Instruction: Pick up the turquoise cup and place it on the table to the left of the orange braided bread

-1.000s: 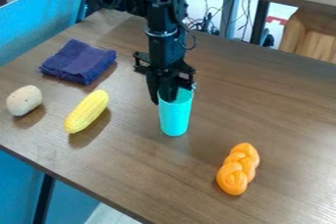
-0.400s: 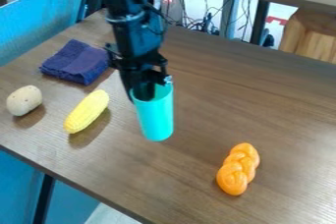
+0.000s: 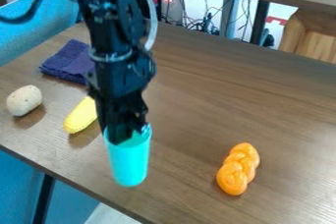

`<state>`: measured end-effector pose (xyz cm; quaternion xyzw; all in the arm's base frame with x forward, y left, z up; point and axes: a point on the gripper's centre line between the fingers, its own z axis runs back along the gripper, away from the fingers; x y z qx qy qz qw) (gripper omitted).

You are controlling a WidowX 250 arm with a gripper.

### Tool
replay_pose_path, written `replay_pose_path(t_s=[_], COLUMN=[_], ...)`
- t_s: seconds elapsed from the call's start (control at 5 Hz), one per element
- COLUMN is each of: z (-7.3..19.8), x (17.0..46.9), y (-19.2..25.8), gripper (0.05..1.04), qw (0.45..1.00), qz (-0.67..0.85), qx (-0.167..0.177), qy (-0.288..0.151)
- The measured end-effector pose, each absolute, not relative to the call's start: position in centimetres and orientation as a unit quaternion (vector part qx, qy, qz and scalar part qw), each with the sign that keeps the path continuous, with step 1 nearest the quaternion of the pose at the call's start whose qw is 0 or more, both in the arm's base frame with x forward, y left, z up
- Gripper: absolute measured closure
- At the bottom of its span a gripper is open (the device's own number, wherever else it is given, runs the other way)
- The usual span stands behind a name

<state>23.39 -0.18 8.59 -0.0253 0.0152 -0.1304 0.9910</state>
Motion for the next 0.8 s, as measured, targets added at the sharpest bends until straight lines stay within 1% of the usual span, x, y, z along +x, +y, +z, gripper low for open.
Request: replay_pose_path(t_s=[0.2, 0.4, 0.6, 0.8], z=[6.6, 5.8, 5.7, 5.7], x=[24.0, 24.6, 25.3, 25.5], y=[-0.1, -0.1, -0.2, -0.3], gripper=[0.987, 0.987, 0.987, 0.987], qw=[0.989, 0.989, 0.989, 0.988], qz=[-0.14, -0.138, -0.138, -0.142], qx=[-0.027, -0.039, -0.049, -0.048], qy=[0.028, 0.035, 0.027, 0.022])
